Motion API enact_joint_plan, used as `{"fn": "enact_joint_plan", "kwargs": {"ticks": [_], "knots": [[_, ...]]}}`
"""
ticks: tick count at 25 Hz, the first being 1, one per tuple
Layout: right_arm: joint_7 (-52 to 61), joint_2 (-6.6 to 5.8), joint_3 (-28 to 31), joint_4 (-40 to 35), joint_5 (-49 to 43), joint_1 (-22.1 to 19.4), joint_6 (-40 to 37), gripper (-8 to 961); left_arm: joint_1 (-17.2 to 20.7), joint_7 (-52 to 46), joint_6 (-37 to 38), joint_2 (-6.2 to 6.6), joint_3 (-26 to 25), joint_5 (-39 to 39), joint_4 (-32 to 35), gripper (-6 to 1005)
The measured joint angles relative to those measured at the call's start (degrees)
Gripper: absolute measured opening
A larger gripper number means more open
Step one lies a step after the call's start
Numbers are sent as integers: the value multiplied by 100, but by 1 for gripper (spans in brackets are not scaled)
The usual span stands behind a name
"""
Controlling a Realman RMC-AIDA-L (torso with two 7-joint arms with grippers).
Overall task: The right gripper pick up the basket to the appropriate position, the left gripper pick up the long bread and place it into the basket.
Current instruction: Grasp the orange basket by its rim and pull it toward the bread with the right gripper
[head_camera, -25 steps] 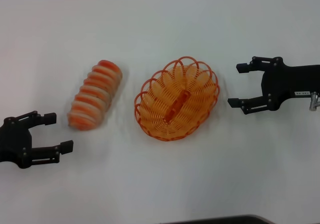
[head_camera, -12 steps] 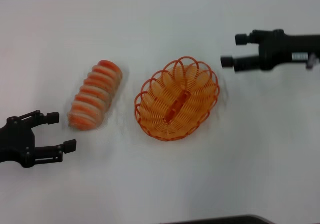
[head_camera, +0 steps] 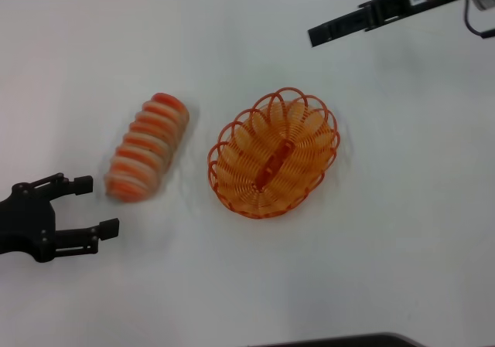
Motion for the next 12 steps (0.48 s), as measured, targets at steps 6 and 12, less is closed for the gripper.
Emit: {"fn": "enact_joint_plan", "kwargs": {"ticks": [6, 12], "knots": [[427, 204, -728, -150, -1037, 658, -99, 939, -2, 22, 0, 7, 0, 2, 6, 933], [605, 249, -1552, -24, -1122, 762, -38, 928, 3, 31, 7, 9, 25, 6, 10, 933]]}}
